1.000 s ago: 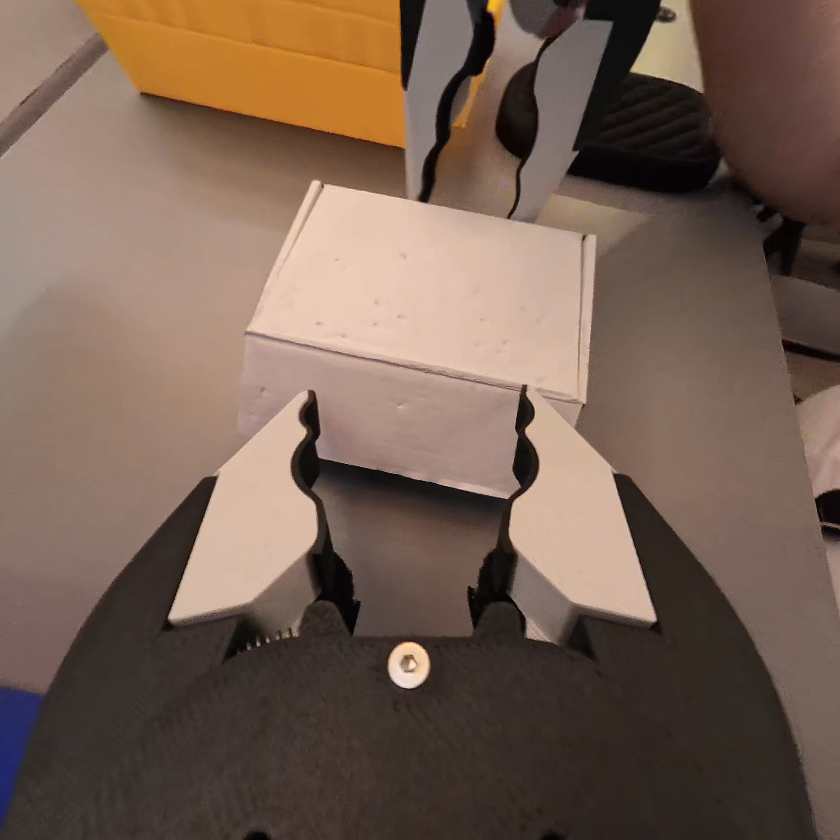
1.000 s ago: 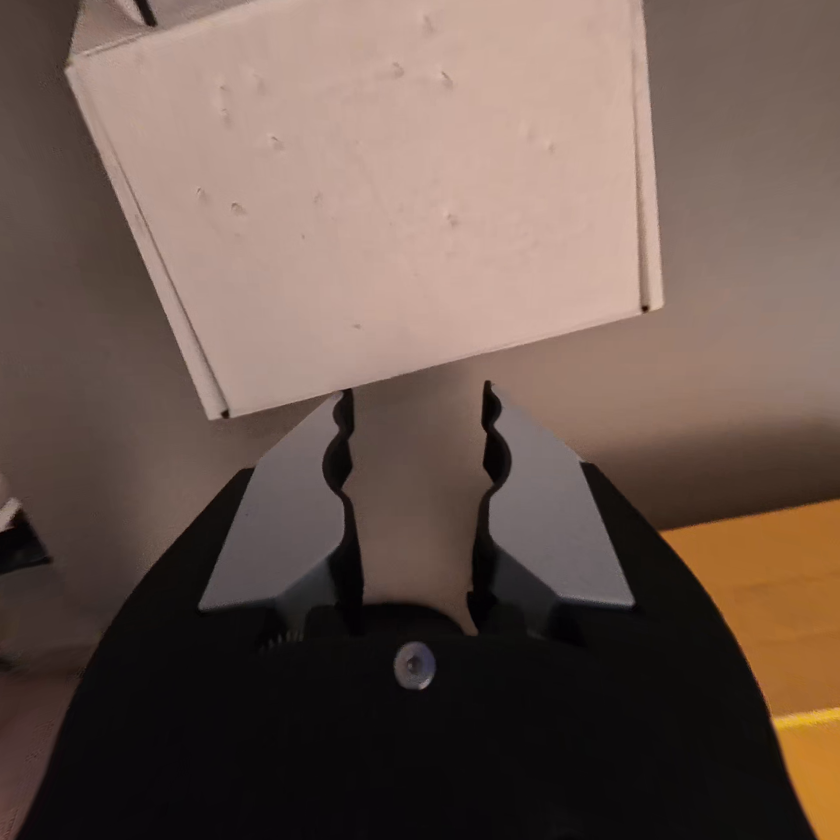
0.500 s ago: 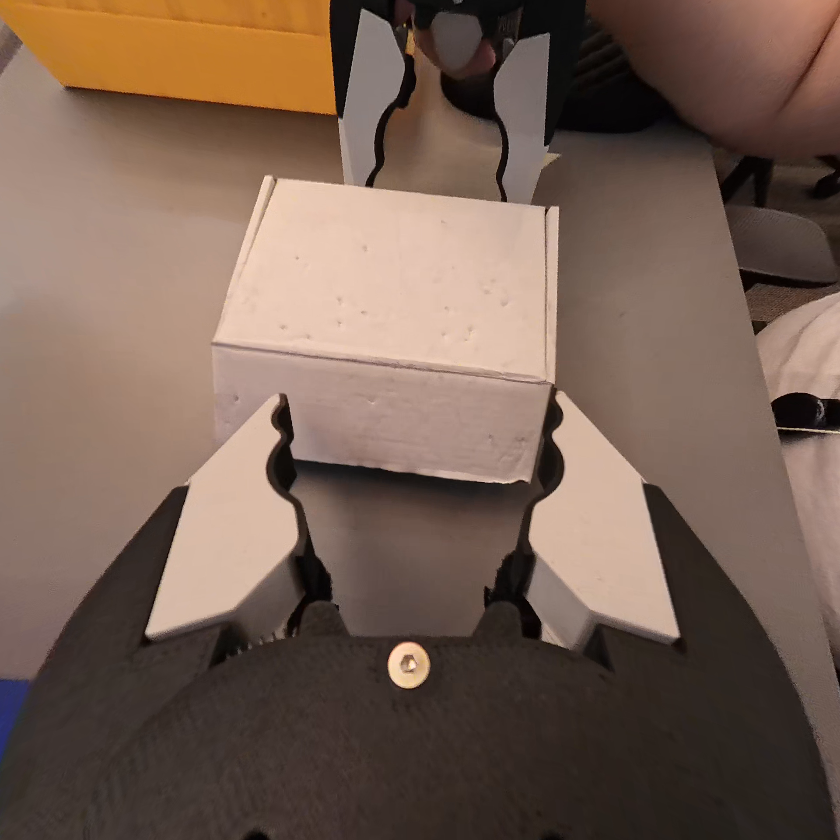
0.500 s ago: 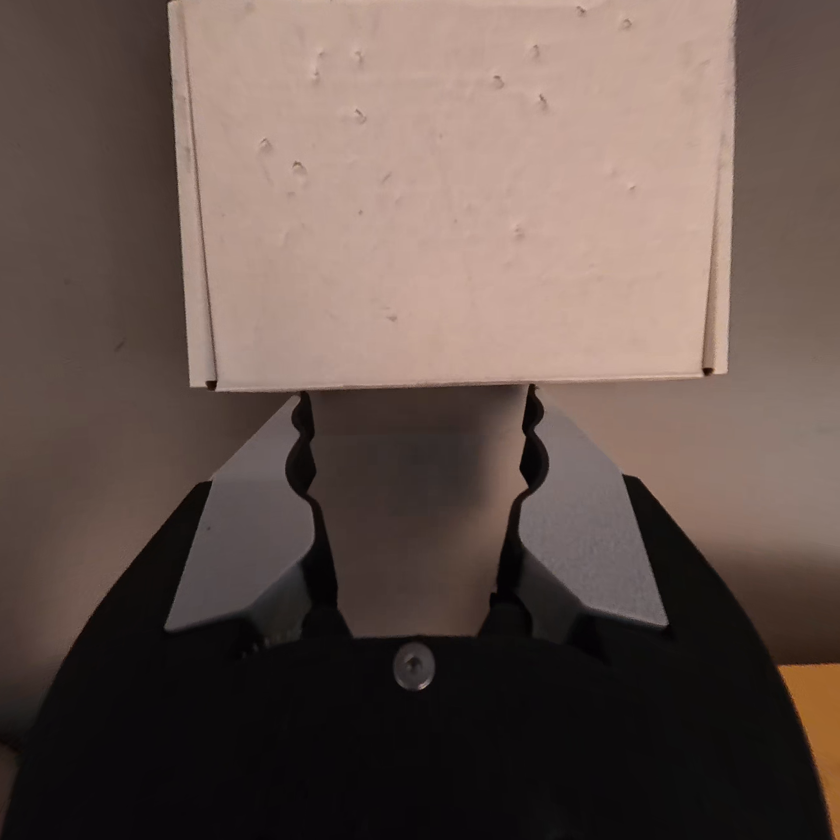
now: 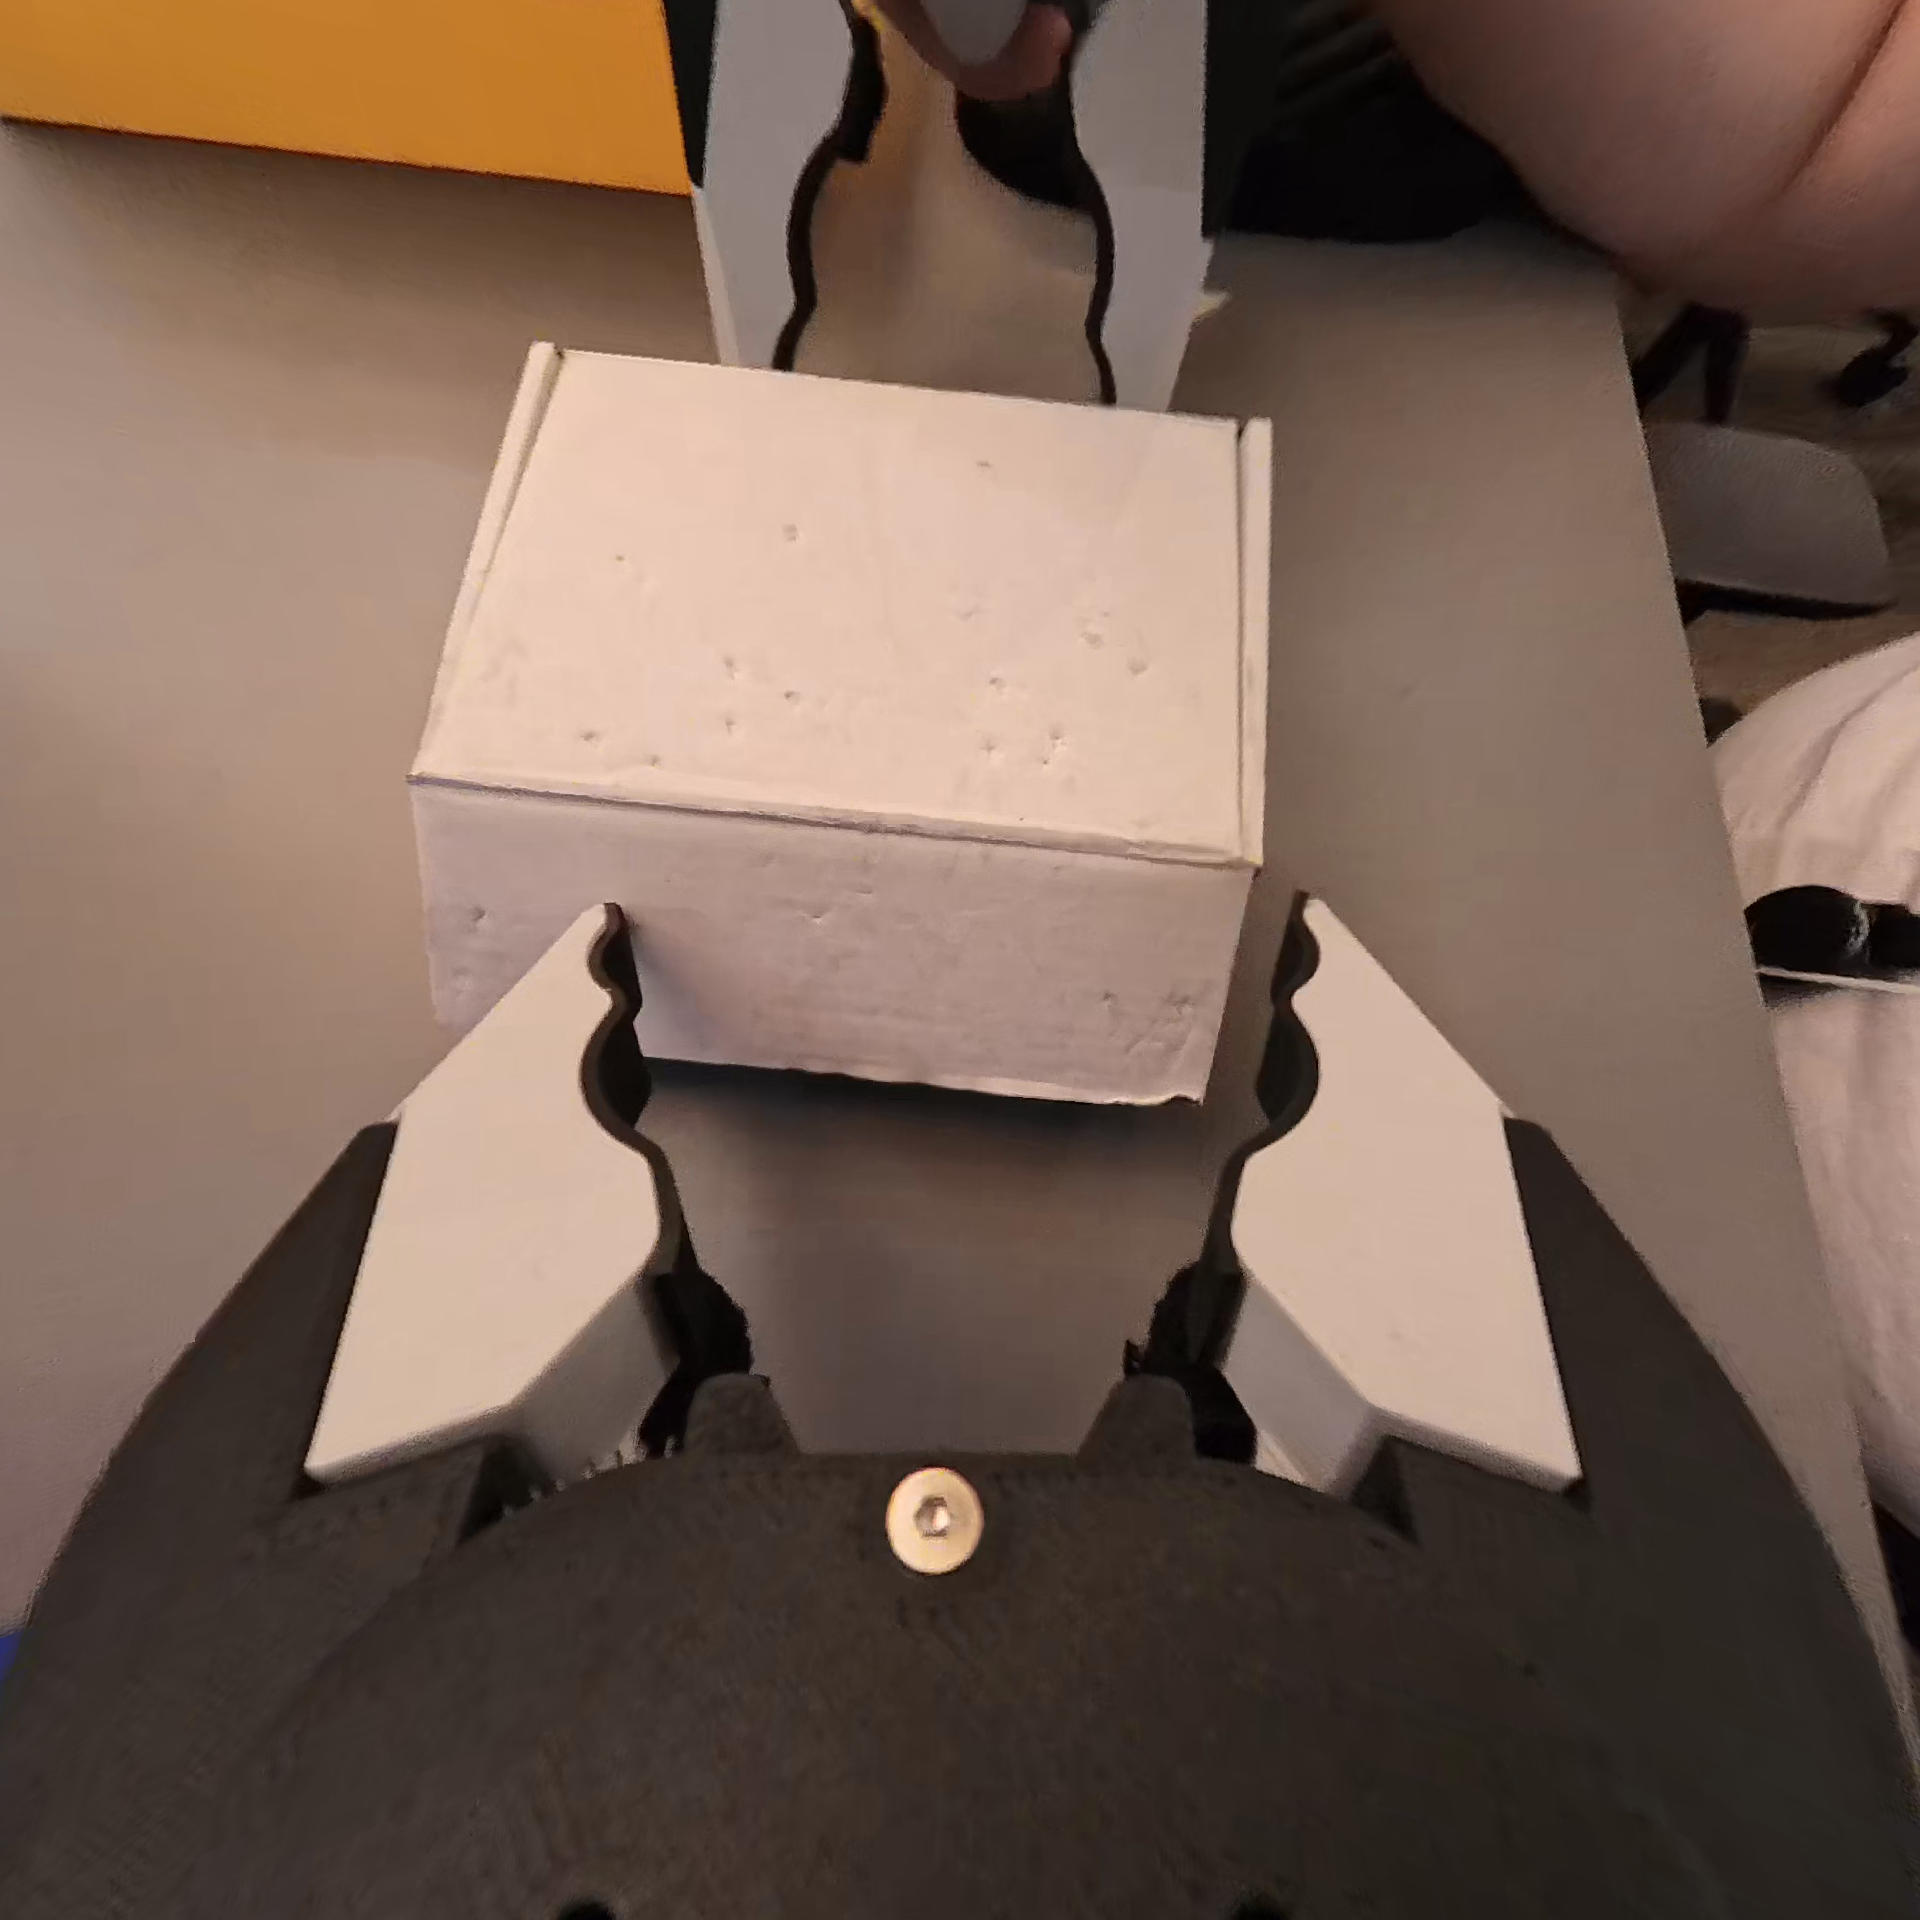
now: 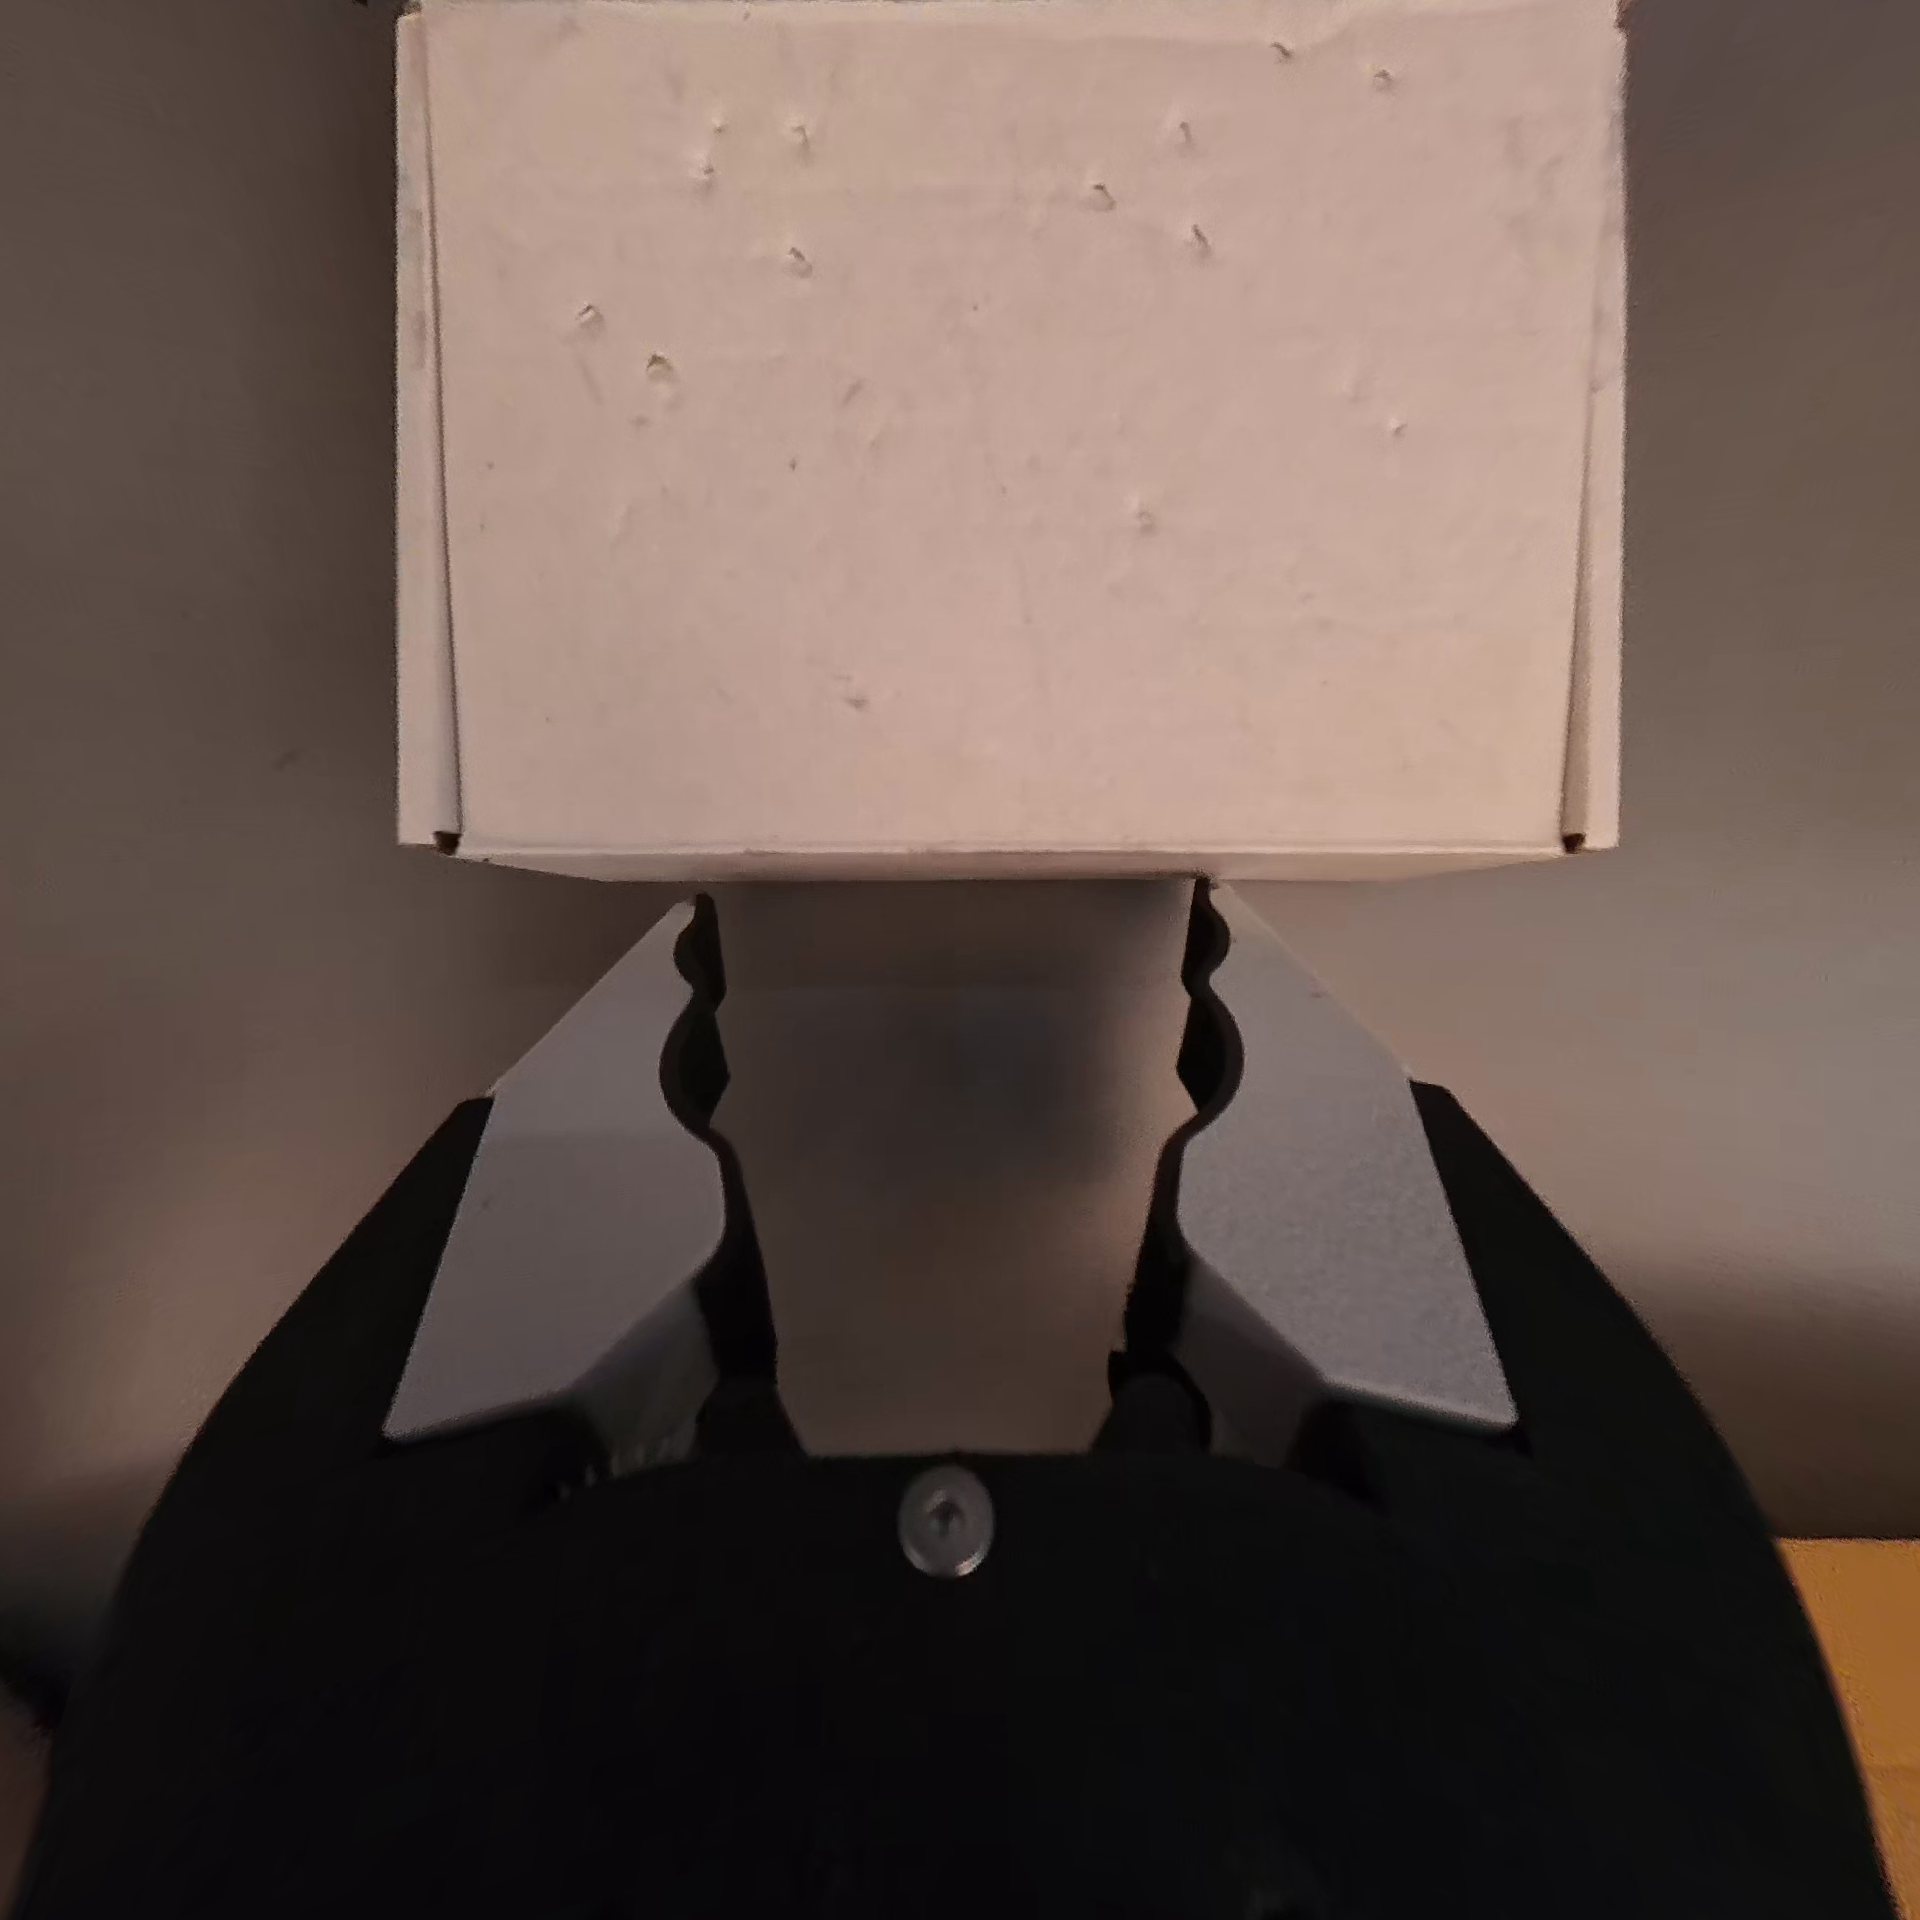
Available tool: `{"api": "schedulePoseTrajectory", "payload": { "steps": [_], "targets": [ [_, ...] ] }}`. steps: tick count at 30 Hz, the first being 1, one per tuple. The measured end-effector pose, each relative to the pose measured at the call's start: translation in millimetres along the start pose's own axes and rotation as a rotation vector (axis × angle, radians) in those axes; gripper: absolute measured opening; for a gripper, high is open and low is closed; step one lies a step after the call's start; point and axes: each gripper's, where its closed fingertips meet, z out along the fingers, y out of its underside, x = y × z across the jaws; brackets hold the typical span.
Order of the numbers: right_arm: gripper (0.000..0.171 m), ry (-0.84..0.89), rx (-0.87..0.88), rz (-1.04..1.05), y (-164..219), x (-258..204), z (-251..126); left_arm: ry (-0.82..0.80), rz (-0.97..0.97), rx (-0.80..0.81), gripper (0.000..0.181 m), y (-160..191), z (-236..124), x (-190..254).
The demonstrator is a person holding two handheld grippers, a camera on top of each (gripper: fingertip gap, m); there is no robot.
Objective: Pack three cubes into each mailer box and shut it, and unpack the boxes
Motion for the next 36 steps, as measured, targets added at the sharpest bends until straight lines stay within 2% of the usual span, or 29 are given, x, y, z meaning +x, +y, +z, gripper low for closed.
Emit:
{"api": "schedulePoseTrajectory", "payload": {
  "steps": [4, 8, 18, 27, 31, 36],
  "targets": [
    [0.09, 0.029, -0.003, 0.028, 7.2, 5.4, -9.5, -0.017, 0.06, -0.058, 0.11, 6.2, -2.5, 3.5],
    [0.09, 0.038, 0.043, 0.039, 1.4, 8.9, -14.0, -0.036, 0.017, -0.036, 0.102, 5.4, -7.8, -6.7],
    [0.093, 0.052, 0.005, -0.025, -1.3, 7.7, -1.1, -0.039, -0.013, -0.055, 0.095, 10.5, -4.7, -12.1],
    [0.092, 0.048, 0.008, -0.041, -2.4, 5.9, -1.2, -0.02, -0.024, -0.046, 0.096, 12.2, 0.0, -11.3],
    [0.092, 0.041, 0.011, -0.029, -1.9, 5.5, -0.7, -0.099, 0.006, -0.131, 0.115, 22.9, -3.4, -21.9],
    [0.092, 0.054, 0.001, -0.041, -1.2, 5.9, -2.6, -0.116, 0.052, -0.156, 0.112, 21.8, -2.1, -18.6]
  ]
}}
